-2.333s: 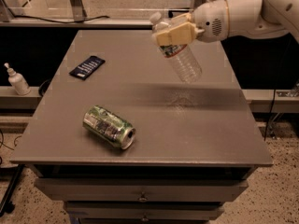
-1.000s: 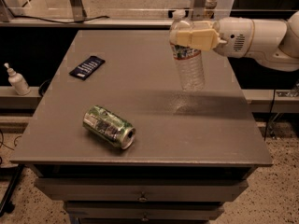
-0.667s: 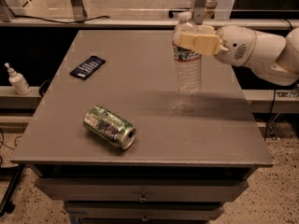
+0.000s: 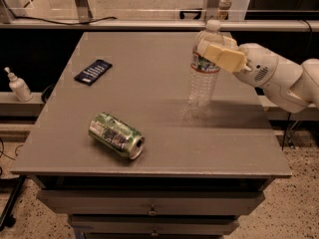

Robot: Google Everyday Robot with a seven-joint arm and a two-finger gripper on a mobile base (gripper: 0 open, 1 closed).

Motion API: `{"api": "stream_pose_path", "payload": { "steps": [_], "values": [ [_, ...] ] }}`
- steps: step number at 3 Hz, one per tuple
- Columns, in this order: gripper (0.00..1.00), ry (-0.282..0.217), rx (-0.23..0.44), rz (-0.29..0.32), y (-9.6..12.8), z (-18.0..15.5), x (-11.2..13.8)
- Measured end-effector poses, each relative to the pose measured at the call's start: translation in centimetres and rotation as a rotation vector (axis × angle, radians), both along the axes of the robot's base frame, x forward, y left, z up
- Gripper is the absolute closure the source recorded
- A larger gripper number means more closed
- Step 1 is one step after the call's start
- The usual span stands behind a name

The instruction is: Place water bottle upright

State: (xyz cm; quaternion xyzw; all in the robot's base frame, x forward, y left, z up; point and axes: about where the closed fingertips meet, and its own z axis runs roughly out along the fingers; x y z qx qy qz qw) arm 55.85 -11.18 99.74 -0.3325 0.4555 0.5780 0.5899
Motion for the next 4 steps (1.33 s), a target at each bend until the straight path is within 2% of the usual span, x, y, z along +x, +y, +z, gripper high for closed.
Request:
{"api": "stream_pose_path", "payload": {
  "steps": [2, 3, 4],
  "values": [
    [1.0, -0.063, -0.013, 0.031, -1.5, -1.4, -1.3],
    [1.0, -0.069, -0.004, 0.036, -1.5, -2.5, -2.0],
    [0.84, -0.057, 0.008, 0.032, -1.4, -3.4, -2.3]
  ]
}}
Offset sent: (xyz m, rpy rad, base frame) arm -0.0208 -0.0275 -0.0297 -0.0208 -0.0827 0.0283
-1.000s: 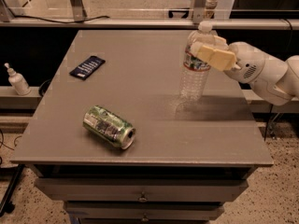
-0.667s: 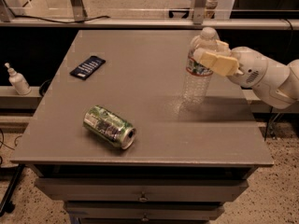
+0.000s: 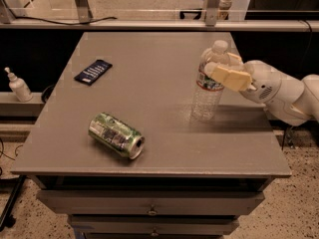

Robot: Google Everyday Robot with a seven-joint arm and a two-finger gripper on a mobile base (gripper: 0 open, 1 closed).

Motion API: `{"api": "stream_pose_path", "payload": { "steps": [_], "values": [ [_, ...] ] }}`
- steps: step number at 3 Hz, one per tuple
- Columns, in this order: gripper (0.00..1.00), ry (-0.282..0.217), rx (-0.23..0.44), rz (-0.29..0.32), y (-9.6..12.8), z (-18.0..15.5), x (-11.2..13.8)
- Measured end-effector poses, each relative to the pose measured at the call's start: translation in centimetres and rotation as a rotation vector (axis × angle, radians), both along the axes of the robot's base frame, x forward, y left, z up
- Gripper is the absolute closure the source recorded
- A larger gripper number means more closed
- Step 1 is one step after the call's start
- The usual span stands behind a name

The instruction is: Place water bottle upright

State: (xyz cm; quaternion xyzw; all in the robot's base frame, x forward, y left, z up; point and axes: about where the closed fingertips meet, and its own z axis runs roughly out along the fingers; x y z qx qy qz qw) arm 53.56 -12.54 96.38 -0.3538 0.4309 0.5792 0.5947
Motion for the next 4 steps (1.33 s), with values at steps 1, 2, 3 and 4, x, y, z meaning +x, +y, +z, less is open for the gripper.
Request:
{"api": "stream_pose_path", "payload": {
  "steps": [1, 2, 3, 4],
  "values": [
    [0.62, 0.009, 0.004, 0.002, 0.11, -0.42, -0.1],
    [0.37, 0.012, 0.004, 0.006, 0.13, -0.57, -0.15],
    [0.15, 0.012, 0.004, 0.006, 0.13, -0.56, -0.15],
    [0.0, 0.013, 0.003, 0.012, 0.02, -0.61, -0.3]
  ]
}}
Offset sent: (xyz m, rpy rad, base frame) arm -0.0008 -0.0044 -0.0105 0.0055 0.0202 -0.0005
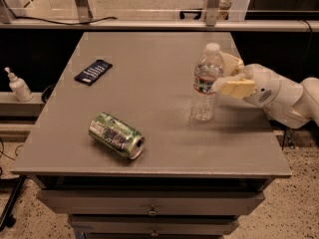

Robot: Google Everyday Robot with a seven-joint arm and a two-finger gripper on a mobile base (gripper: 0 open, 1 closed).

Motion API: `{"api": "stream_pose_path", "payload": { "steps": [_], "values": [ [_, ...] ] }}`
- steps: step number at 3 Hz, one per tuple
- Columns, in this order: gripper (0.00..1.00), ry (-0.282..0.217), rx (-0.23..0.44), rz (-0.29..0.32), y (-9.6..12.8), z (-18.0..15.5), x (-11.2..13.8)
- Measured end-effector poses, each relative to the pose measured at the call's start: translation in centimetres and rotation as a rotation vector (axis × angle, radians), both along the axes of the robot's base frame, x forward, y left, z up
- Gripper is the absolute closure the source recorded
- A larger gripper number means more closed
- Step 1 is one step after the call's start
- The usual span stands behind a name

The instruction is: Place water bottle upright

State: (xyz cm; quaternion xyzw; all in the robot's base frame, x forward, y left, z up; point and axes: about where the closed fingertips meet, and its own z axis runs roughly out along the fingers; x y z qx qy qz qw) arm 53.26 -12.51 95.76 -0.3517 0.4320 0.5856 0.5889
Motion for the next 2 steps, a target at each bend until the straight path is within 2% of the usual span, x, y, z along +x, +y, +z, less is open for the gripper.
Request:
{"api": "stream_pose_path", "payload": {
  "steps": [1, 2],
  "values": [
    [0.0, 0.0, 0.0, 0.001, 0.0, 0.0, 0.0],
    [0.0, -0.002, -0.049, -0.009, -1.4, 0.2, -0.2]
  ]
}}
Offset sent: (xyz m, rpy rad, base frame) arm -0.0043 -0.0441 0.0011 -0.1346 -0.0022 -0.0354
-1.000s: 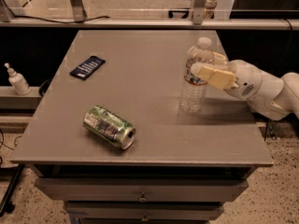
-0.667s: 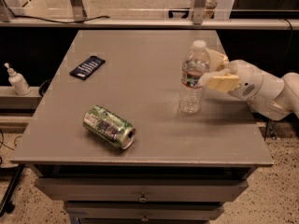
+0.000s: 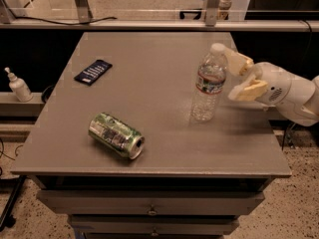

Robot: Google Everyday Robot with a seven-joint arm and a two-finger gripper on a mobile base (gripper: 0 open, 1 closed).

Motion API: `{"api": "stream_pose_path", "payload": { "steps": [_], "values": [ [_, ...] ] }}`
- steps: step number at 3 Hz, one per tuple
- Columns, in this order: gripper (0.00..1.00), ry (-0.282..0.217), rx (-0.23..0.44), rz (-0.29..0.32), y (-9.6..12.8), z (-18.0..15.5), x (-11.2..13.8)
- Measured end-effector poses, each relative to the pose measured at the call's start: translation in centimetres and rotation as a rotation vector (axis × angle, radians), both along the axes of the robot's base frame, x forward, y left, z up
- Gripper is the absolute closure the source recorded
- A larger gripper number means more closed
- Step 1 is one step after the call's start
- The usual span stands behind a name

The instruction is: Place water bottle upright

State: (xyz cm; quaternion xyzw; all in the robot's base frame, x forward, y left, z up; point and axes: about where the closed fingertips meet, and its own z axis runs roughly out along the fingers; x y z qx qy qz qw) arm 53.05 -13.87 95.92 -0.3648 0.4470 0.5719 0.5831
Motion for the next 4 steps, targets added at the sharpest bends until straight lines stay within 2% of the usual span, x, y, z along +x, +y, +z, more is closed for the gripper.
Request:
{"api": "stream_pose_path", "payload": {
  "steps": [1, 2, 3, 4],
  "values": [
    [0.0, 0.0, -0.084, -0.023, -3.1, 0.6, -0.2],
    [0.0, 0.0, -0.206, -0.031, -6.8, 1.7, -0.5],
    [0.0, 0.001, -0.286, -0.05, -10.0, 2.8, -1.4],
    [0.0, -0.006, -0.289, -0.054, -10.2, 3.1, -1.4]
  ]
}}
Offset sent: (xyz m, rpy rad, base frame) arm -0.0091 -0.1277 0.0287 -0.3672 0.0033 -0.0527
